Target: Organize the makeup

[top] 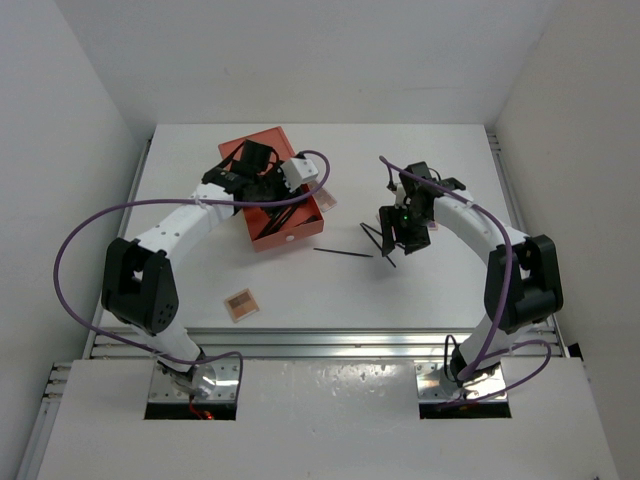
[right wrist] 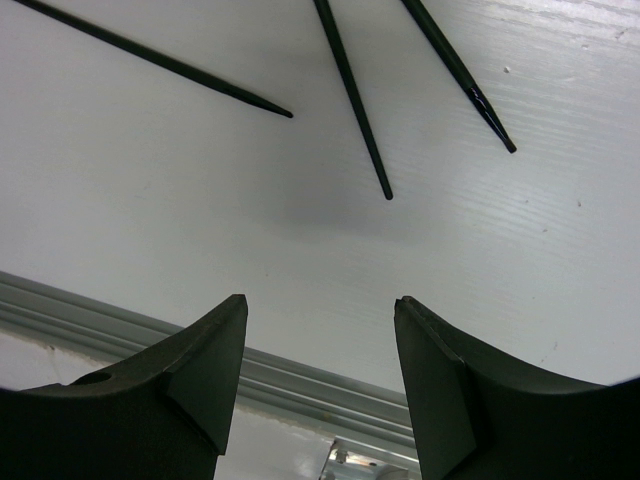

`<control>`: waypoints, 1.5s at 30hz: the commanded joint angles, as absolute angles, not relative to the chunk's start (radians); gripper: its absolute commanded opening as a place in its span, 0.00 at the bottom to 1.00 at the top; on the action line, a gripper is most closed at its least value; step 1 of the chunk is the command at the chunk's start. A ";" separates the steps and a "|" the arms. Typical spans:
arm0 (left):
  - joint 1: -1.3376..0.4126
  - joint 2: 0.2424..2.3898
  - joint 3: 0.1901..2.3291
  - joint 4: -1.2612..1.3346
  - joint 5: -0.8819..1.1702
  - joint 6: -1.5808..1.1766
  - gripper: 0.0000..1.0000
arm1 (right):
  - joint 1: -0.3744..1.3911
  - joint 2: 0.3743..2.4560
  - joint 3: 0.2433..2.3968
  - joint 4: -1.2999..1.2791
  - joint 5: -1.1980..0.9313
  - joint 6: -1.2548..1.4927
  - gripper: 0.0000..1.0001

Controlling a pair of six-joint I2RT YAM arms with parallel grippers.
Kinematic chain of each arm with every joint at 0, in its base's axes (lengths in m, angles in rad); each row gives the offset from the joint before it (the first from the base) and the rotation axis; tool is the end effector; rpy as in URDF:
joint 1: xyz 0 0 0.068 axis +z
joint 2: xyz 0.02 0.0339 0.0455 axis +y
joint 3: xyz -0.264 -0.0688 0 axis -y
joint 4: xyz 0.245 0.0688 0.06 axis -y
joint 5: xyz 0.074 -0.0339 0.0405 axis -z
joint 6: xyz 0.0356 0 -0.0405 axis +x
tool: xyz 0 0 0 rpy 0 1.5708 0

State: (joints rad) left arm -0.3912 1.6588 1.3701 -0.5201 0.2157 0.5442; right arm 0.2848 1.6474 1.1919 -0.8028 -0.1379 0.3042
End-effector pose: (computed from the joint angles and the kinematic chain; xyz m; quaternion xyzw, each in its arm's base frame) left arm 0.3394 -0.1482 0.2855 0.4518 0.8057 -0.0714 0.3762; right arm 0.3059 0.0947 0.2189 -0.0012 0.9855 0.1102 0.1288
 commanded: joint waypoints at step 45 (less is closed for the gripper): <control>-0.749 2.284 1.720 -0.638 0.370 0.555 0.47 | 0.081 1.474 1.083 -0.845 -0.166 0.339 0.72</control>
